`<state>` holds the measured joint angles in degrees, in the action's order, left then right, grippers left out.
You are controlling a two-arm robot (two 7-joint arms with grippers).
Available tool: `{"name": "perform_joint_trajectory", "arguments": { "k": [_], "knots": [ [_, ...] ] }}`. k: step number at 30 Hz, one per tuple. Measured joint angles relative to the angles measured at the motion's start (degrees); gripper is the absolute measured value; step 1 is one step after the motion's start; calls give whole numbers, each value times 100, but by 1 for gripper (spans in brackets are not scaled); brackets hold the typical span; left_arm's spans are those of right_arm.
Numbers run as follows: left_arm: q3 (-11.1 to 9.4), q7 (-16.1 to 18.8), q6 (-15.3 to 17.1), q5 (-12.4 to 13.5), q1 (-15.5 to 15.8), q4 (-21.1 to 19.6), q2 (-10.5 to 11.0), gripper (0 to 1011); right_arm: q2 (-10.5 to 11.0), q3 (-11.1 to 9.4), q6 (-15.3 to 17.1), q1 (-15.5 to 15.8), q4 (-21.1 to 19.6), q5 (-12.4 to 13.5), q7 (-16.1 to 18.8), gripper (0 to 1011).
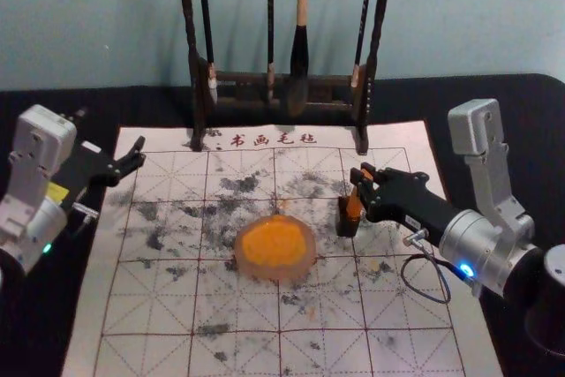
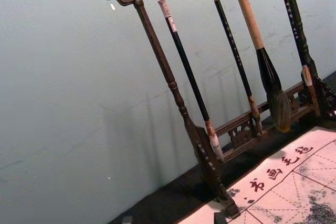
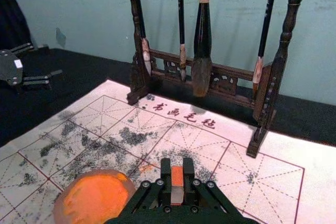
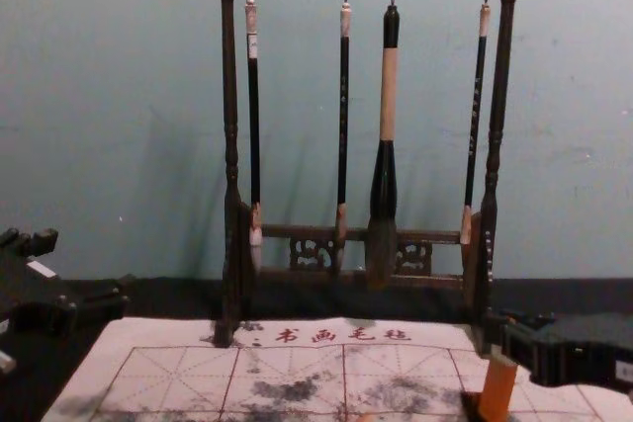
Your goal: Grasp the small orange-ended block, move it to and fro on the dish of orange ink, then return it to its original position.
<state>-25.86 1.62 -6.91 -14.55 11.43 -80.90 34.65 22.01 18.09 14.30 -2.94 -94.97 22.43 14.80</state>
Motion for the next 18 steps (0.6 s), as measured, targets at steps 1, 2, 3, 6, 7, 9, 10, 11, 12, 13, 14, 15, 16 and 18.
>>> {"name": "perform_joint_trajectory", "arguments": {
  "k": [1,2,3,6,7,9,10,11,12,13,14,15,16,18],
  "knots": [
    [0,0,0,0,0,0,0,1001,-7,2,-6,-7,12,-11,-3,107],
    [0,0,0,0,0,0,0,1001,-15,4,-10,-13,26,-19,-4,107],
    [0,0,0,0,0,0,0,1002,-30,10,-15,-24,52,-37,-6,107],
    [0,0,0,0,0,0,0,1001,-62,23,-28,-49,108,-66,-6,107],
    [0,0,0,0,0,0,0,1001,-71,28,-32,-56,125,-71,-5,107],
    [0,0,0,0,0,0,0,1001,-95,37,-36,-72,161,-89,-3,107],
    [0,0,0,0,0,0,0,1001,-103,40,-38,-77,175,-93,-1,107],
    [0,0,0,0,0,0,0,1001,-110,44,-39,-82,188,-98,3,107],
    [0,0,0,0,0,0,0,1001,-119,48,-40,-88,203,-104,7,107],
    [0,0,0,0,0,0,0,1001,-138,58,-45,-105,238,-116,13,107],
    [0,0,0,0,0,0,0,1001,-145,62,-46,-112,252,-121,14,107],
    [0,0,0,0,0,0,0,1001,-164,72,-47,-132,295,-137,16,107],
    [0,0,0,0,0,0,0,1001,-164,72,-47,-132,295,-137,16,107],
    [0,0,0,0,0,0,0,1001,-191,84,-52,-153,346,-165,16,107]
  ]
}}
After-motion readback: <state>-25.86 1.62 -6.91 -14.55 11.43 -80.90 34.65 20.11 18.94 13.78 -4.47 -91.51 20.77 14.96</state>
